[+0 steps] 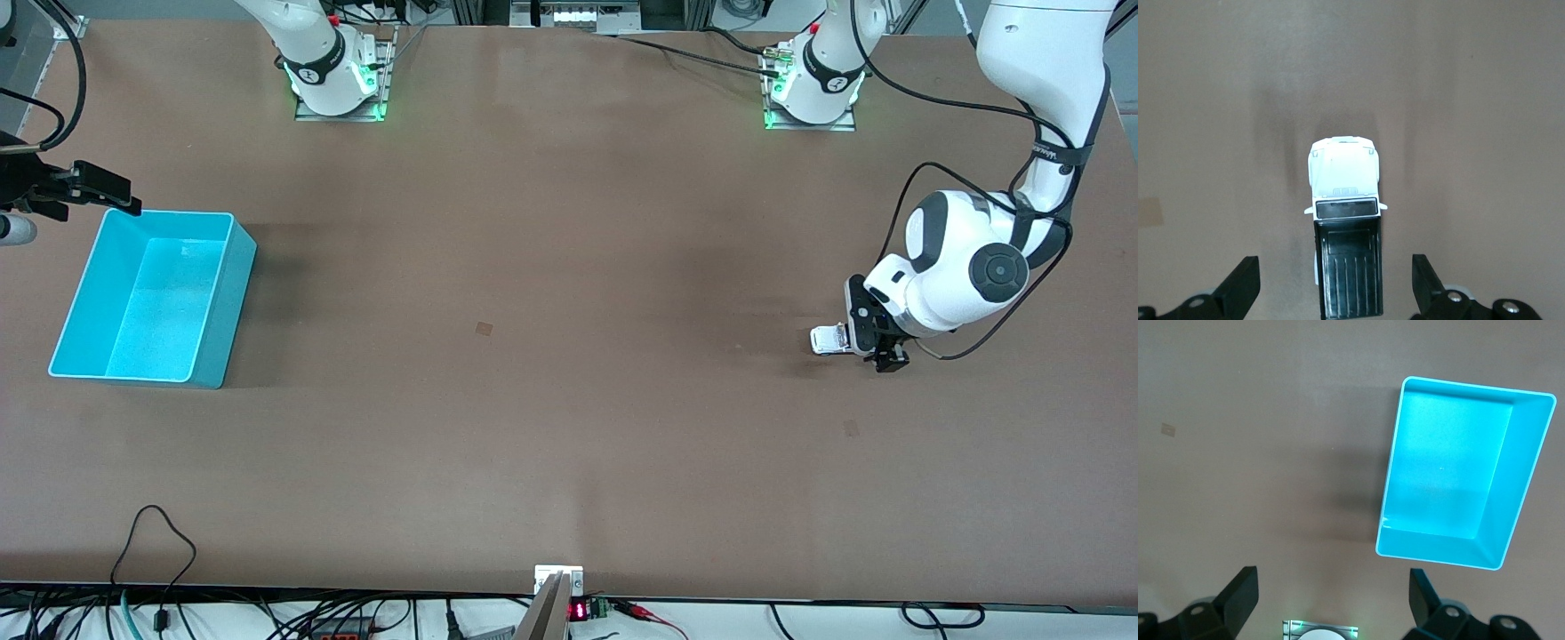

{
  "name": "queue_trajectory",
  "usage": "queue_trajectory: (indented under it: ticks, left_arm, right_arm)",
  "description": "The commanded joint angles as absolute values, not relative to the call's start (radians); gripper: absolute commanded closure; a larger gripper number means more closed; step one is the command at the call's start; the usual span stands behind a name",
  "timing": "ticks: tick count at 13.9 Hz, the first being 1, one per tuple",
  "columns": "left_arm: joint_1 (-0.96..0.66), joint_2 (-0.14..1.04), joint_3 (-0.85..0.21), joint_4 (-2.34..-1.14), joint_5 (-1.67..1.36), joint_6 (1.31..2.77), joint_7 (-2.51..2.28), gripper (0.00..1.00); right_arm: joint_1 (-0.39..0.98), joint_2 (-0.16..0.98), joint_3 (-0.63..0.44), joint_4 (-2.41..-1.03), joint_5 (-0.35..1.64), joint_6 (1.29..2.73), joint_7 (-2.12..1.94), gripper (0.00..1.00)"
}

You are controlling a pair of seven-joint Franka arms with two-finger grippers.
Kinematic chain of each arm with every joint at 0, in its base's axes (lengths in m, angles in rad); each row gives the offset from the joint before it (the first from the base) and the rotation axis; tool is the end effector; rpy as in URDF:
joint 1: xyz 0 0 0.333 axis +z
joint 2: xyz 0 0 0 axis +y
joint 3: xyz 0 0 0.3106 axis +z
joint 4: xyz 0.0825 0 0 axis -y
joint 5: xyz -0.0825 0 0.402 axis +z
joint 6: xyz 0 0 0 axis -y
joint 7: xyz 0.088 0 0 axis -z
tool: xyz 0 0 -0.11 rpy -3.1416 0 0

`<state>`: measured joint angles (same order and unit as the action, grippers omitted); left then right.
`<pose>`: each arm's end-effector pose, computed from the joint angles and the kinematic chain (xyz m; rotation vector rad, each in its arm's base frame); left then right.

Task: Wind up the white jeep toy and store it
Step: 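Lower the left gripper and close it on the jeep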

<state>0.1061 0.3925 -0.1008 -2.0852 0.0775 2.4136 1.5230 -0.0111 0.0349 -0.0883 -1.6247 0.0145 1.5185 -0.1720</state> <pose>0.5887 0.0034 0.2084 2.1965 -2.1963 -0.0805 0.5701 -0.0544 0.5659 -3.1018 -0.1120 0.2147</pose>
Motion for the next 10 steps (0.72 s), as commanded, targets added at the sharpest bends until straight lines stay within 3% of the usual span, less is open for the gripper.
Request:
queue_trajectory:
  ticks: [1,3,10]
  left_arm:
    - [0.141,0.377,-0.107,-2.123,0.094,2.448,1.566,0.0]
    - [0.143,0.379,-0.107,-2.16,0.092,2.517,1.568,0.0]
    - [0.143,0.397,-0.107,-2.171,0.092,2.553,1.568,0.0]
  right_arm:
    - [-0.017,0.037,-0.081,-1.617,0.014,1.52,-0.167,0.0]
    - [-0.017,0.038,-0.081,-1.617,0.014,1.52,-0.167,0.0]
    - [-0.017,0.037,-0.081,-1.617,0.014,1.52,-0.167,0.0]
